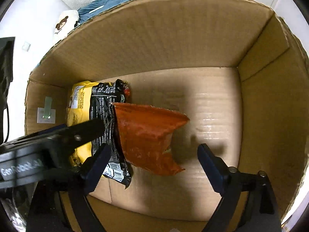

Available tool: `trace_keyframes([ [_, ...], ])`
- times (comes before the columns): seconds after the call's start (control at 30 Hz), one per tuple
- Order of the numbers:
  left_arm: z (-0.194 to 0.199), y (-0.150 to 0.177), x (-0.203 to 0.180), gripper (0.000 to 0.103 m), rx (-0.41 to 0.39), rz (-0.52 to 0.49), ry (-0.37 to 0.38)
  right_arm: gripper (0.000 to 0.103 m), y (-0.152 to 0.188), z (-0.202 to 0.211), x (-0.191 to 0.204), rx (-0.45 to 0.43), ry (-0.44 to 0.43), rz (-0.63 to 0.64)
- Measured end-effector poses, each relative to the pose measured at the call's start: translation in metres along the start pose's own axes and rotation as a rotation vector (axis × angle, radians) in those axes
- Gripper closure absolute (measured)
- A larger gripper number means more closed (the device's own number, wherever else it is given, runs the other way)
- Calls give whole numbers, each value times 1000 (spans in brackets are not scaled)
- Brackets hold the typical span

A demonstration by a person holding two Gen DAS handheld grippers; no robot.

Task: Organize snacks
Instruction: 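Carry both packets into the cardboard box and open both tools, then grasp the white packet with left tool while right tool grasps brown packet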

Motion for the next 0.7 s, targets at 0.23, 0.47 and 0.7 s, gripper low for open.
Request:
trace_keyframes([
  [0.23, 56, 25, -9, 9, -110, -45, -5, 9, 18, 18, 5, -22, -29, -15],
  [0.47, 114, 70, -7, 9, -301, -109, -81, 9, 54, 67, 17, -110, -49, 8],
  [0.7, 147, 144, 7, 9, -392, -91, -48, 9, 127, 120, 23, -181, -64, 12],
])
Point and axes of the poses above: each gripper's, at about its wrist camera, not at the fingertips, and z roughly against the way its jaws point, x to its left, y to its underside, the point moved 1 cm from there along -z, roughly the way its jaws point, and after that the axes turned 2 degrees about y, right-handed, at the moved point
